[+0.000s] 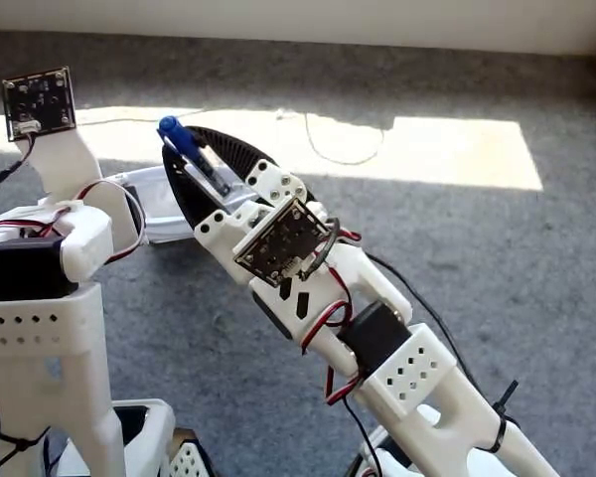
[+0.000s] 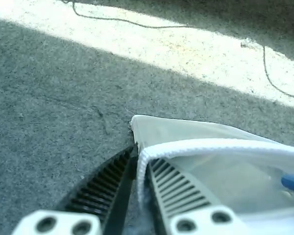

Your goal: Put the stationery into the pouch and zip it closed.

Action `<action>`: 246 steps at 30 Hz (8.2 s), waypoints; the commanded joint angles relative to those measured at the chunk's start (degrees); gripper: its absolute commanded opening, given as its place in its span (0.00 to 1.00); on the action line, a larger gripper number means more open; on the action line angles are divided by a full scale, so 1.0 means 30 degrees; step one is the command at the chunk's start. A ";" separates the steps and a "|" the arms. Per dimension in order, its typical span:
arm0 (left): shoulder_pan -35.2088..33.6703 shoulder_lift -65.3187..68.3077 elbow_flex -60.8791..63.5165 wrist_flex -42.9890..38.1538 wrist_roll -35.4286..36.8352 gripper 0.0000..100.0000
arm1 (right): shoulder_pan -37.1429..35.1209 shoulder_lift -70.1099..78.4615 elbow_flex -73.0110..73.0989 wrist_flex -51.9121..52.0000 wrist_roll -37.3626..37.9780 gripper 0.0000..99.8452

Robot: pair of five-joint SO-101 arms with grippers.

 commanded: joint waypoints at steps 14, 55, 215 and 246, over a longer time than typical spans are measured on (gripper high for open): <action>-0.0308 -0.0337 -0.0220 0.0029 -0.0176 0.01 | 0.0190 -0.0220 -0.0278 0.2066 0.0117 0.16; -0.0308 -0.0249 -0.0190 -0.0088 -0.0176 0.01 | 0.2711 -0.0249 -0.6696 1.8799 -0.2637 0.11; 0.4352 -0.0220 -0.0190 -0.1377 -0.0059 0.28 | 0.0601 -0.9832 0.2330 2.1436 -0.0059 0.01; 1.1824 -0.0337 0.2037 -0.5011 -0.1612 0.28 | 0.0601 -1.6249 0.6901 2.1670 -0.0557 0.01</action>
